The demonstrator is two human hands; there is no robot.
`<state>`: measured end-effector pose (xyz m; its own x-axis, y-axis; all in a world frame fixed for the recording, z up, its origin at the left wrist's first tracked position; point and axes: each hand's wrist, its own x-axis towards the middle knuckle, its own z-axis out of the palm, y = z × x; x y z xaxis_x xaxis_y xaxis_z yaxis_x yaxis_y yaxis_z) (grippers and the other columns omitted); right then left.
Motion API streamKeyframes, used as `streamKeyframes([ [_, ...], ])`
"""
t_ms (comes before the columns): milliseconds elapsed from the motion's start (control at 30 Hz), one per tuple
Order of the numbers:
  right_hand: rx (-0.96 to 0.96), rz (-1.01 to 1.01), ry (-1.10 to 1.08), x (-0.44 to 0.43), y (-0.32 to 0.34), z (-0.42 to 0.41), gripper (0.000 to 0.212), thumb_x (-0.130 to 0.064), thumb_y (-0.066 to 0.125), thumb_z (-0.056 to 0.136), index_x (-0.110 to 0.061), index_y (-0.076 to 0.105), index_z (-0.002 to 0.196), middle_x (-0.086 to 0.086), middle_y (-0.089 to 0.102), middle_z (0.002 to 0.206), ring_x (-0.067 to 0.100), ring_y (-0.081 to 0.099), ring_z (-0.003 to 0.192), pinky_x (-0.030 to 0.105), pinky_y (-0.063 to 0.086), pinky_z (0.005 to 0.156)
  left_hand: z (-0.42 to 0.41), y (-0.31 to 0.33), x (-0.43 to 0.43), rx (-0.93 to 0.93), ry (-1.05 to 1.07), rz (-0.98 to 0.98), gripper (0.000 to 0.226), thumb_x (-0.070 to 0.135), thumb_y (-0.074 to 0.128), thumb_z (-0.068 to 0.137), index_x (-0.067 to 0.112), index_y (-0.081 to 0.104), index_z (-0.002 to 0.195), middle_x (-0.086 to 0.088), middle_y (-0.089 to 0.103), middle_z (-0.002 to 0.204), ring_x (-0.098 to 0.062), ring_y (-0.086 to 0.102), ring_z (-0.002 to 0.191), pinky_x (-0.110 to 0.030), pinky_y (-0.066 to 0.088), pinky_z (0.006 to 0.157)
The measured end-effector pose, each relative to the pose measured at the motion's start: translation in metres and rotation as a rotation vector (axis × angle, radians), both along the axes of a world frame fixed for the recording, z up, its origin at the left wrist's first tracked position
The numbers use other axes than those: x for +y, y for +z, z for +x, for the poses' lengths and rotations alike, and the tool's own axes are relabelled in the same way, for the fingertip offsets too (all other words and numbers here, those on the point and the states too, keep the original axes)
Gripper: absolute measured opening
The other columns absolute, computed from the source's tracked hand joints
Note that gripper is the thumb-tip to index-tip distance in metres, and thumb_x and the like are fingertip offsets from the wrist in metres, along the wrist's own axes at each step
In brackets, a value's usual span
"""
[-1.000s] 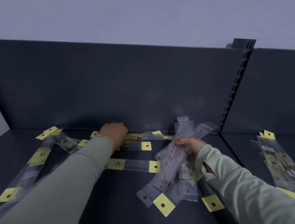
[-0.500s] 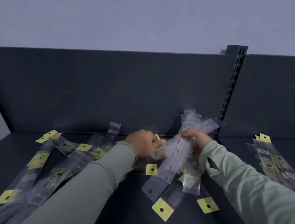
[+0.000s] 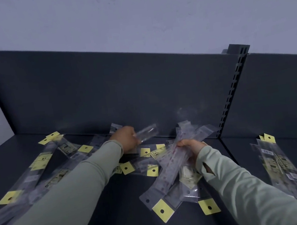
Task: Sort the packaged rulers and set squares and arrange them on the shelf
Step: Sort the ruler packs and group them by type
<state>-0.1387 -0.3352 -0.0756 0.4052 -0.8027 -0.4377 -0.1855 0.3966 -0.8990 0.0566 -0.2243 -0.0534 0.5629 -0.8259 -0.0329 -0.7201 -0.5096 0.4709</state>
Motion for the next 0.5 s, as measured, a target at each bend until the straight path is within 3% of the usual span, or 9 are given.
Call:
streamKeyframes([
  [100, -0.034, 0.033, 0.004, -0.001, -0.001, 0.0, 0.007, -0.006, 0.063, 0.081, -0.004, 0.058, 0.077, 0.011, 0.057, 0.065, 0.025, 0.054, 0.055, 0.032, 0.049, 0.057, -0.012, 0.017, -0.008, 0.252, -0.018, -0.37, 0.029, 0.016, 0.053, 0.093, 0.014, 0.051, 0.063, 0.0, 0.048, 0.064, -0.018, 0.048, 0.067, -0.024, 0.038, 0.058],
  [200, -0.101, 0.073, 0.003, 0.002, 0.001, 0.003, 0.011, -0.011, 0.059, 0.085, -0.006, 0.057, 0.076, 0.008, 0.059, 0.059, 0.022, 0.057, 0.048, 0.026, 0.048, 0.048, -0.041, 0.023, -0.017, 0.519, -0.161, -0.38, 0.025, 0.006, 0.052, 0.094, 0.01, 0.065, 0.073, 0.0, 0.057, 0.062, -0.011, 0.053, 0.054, -0.023, 0.045, 0.052],
  [267, -0.201, 0.076, -0.008, 0.001, 0.003, 0.005, 0.018, -0.02, 0.054, 0.091, -0.004, 0.061, 0.086, 0.009, 0.062, 0.062, 0.022, 0.061, 0.055, 0.028, 0.054, 0.061, -0.057, 0.011, -0.023, 0.489, -0.223, -0.326, 0.019, 0.008, 0.06, 0.091, 0.009, 0.066, 0.074, 0.003, 0.056, 0.056, -0.004, 0.051, 0.045, -0.023, 0.044, 0.052],
  [333, -0.264, 0.092, 0.012, -0.004, 0.002, 0.005, 0.04, -0.037, 0.049, 0.095, -0.001, 0.062, 0.107, 0.014, 0.067, 0.081, 0.026, 0.064, 0.078, 0.037, 0.051, 0.088, -0.065, -0.001, -0.025, 0.48, -0.191, -0.302, 0.022, 0.018, 0.071, 0.086, 0.01, 0.061, 0.068, 0.003, 0.052, 0.049, -0.007, 0.047, 0.039, -0.023, 0.042, 0.048],
  [367, -0.279, 0.095, 0.031, -0.007, 0.001, 0.004, 0.047, -0.045, 0.05, 0.093, -0.004, 0.061, 0.113, 0.015, 0.067, 0.089, 0.027, 0.063, 0.088, 0.04, 0.047, 0.095, -0.066, -0.005, -0.026, 0.464, -0.171, -0.295, 0.026, 0.023, 0.076, 0.081, 0.01, 0.059, 0.067, 0.004, 0.054, 0.049, -0.009, 0.049, 0.042, -0.022, 0.043, 0.048],
  [433, -0.224, 0.051, 0.047, -0.008, 0.001, 0.004, 0.063, -0.055, 0.068, 0.074, -0.009, 0.059, 0.117, 0.016, 0.066, 0.101, 0.027, 0.063, 0.099, 0.041, 0.048, 0.095, -0.066, -0.006, -0.025, 0.352, -0.173, -0.271, 0.028, 0.029, 0.081, 0.074, 0.009, 0.062, 0.067, 0.006, 0.059, 0.057, -0.007, 0.053, 0.052, -0.022, 0.045, 0.057],
  [500, -0.106, 0.03, 0.053, -0.017, -0.013, 0.007, 0.1, -0.048, 0.091, 0.037, 0.0, 0.059, 0.12, 0.018, 0.069, 0.101, 0.031, 0.068, 0.089, 0.041, 0.055, 0.081, -0.06, -0.001, -0.023, 0.28, -0.172, -0.242, 0.028, 0.032, 0.078, 0.077, 0.009, 0.064, 0.07, 0.003, 0.061, 0.064, -0.009, 0.054, 0.059, -0.026, 0.049, 0.064],
])
